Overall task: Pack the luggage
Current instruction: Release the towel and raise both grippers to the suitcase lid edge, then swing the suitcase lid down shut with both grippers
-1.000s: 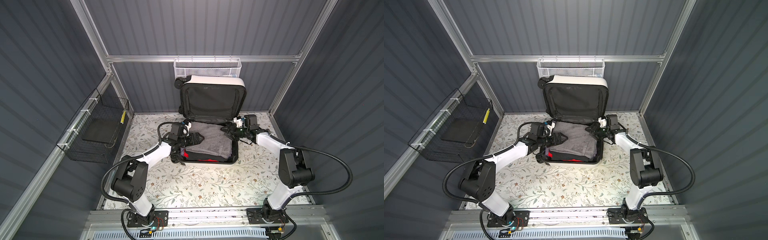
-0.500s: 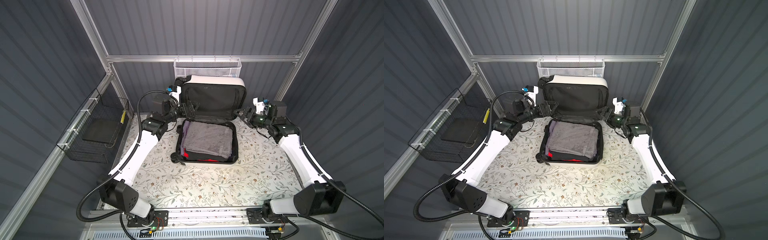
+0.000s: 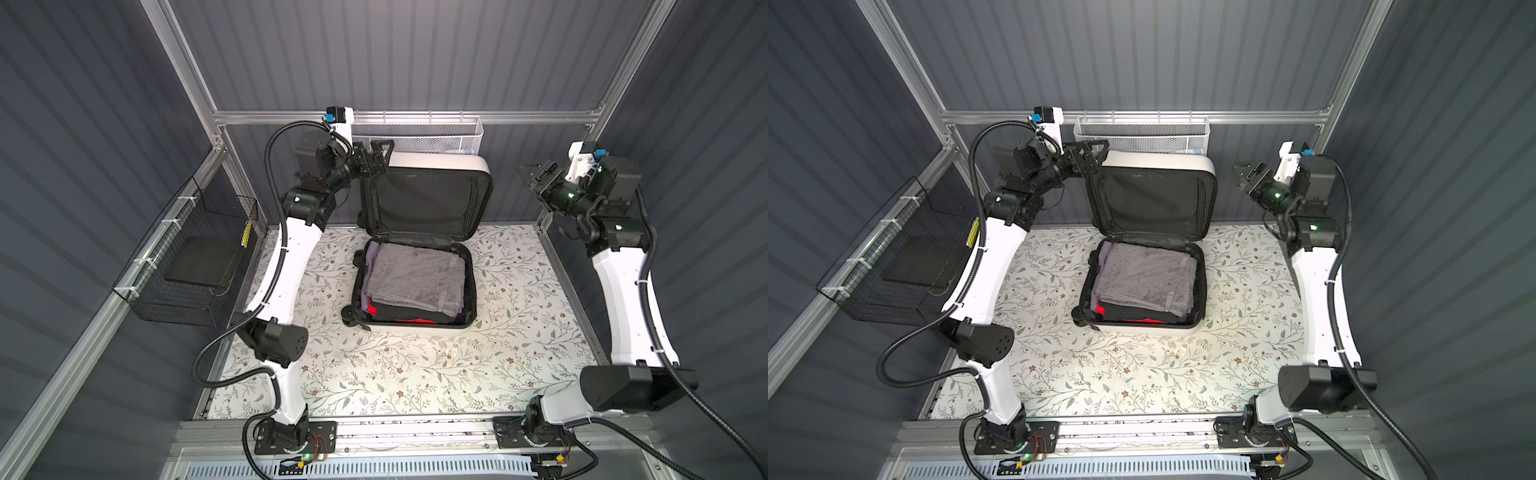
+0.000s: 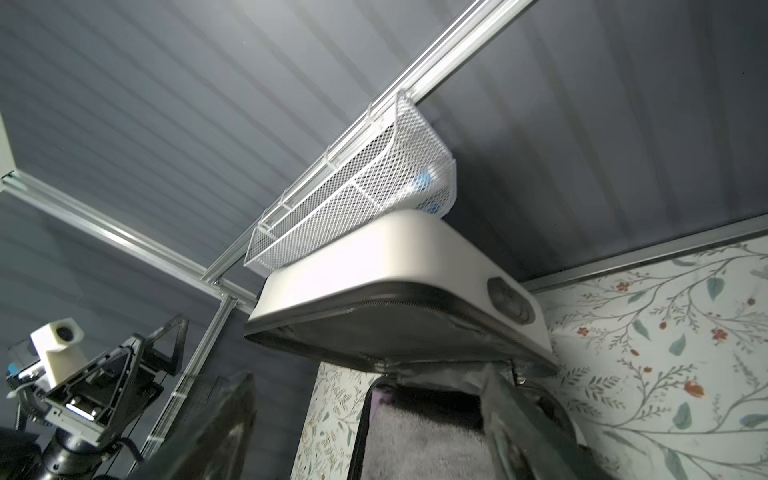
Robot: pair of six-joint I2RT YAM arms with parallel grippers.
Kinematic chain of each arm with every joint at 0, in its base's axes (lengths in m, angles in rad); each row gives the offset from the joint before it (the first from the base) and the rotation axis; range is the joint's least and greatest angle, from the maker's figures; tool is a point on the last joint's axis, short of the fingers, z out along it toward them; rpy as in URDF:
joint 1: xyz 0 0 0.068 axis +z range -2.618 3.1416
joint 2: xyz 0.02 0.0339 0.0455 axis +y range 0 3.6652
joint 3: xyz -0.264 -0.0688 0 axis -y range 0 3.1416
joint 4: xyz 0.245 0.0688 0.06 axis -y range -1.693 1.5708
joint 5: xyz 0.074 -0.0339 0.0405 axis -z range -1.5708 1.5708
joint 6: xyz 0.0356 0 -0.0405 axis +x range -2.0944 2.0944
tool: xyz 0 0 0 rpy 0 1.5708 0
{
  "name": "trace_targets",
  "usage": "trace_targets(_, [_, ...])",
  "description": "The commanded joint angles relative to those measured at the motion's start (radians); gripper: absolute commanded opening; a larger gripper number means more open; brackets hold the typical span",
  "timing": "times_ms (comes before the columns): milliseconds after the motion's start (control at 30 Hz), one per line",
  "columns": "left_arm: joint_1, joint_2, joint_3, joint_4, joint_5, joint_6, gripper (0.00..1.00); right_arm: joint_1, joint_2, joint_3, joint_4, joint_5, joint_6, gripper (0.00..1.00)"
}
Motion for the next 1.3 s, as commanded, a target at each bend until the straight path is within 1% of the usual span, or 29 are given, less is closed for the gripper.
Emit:
trace_targets(0, [0.02, 0.063, 0.039, -0.002, 0.048, 0.031, 1.0, -0.023, 0.122, 0.084, -0.005, 0.005, 0.02, 0.84])
trace_targets(100, [0.029, 0.104, 0.05, 0.033, 0.049, 0.026, 1.0, -0.023, 0.238, 0.218, -0.019, -0.059, 0.004, 0.83])
trace_targets(167, [0.036, 0.142, 0.078, 0.046, 0.106, -0.008, 1.0, -0.021, 0.323, 0.301, -0.042, -0.112, 0.002, 0.82])
trace_targets(233, [0.037, 0.185, 0.114, 0.045, 0.144, -0.036, 1.0, -0.018, 0.405, 0.377, -0.064, -0.14, 0.004, 0.81])
trace_targets(333, [0.036, 0.195, 0.098, 0.072, 0.177, -0.065, 1.0, -0.01, 0.508, 0.489, -0.102, -0.2, 0.021, 0.8])
trace_targets(433, [0.036, 0.165, 0.032, 0.101, 0.192, -0.073, 1.0, 0.012, 0.559, 0.558, -0.153, -0.242, -0.002, 0.79])
trace_targets(533, [0.037, 0.132, -0.036, 0.113, 0.212, -0.074, 1.0, 0.034, 0.543, 0.53, -0.181, -0.258, -0.042, 0.78])
trace_targets(700, [0.036, 0.074, -0.139, 0.131, 0.257, -0.083, 1.0, 0.062, 0.448, 0.362, -0.169, -0.276, -0.092, 0.75])
trace_targets(800, [0.036, 0.02, -0.211, 0.133, 0.276, -0.086, 1.0, 0.076, 0.356, 0.214, -0.134, -0.275, -0.104, 0.75])
trace_targets(900, [0.033, -0.061, -0.336, 0.169, 0.306, -0.109, 1.0, 0.085, 0.236, 0.016, -0.046, -0.267, -0.079, 0.74])
trace_targets(1000, [0.021, -0.191, -0.523, 0.211, 0.307, -0.117, 1.0, 0.089, 0.104, -0.21, 0.087, -0.264, -0.022, 0.73])
trace_targets(1100, [0.014, -0.354, -0.744, 0.256, 0.303, -0.134, 1.0, 0.1, -0.038, -0.432, 0.168, -0.267, 0.015, 0.72])
trace_targets(1200, [0.01, -0.535, -0.966, 0.262, 0.296, -0.151, 1.0, 0.106, -0.2, -0.653, 0.237, -0.237, 0.053, 0.72])
trace_targets(1267, [0.011, -0.68, -1.132, 0.228, 0.259, -0.152, 1.0, 0.105, -0.312, -0.786, 0.266, -0.211, 0.082, 0.74])
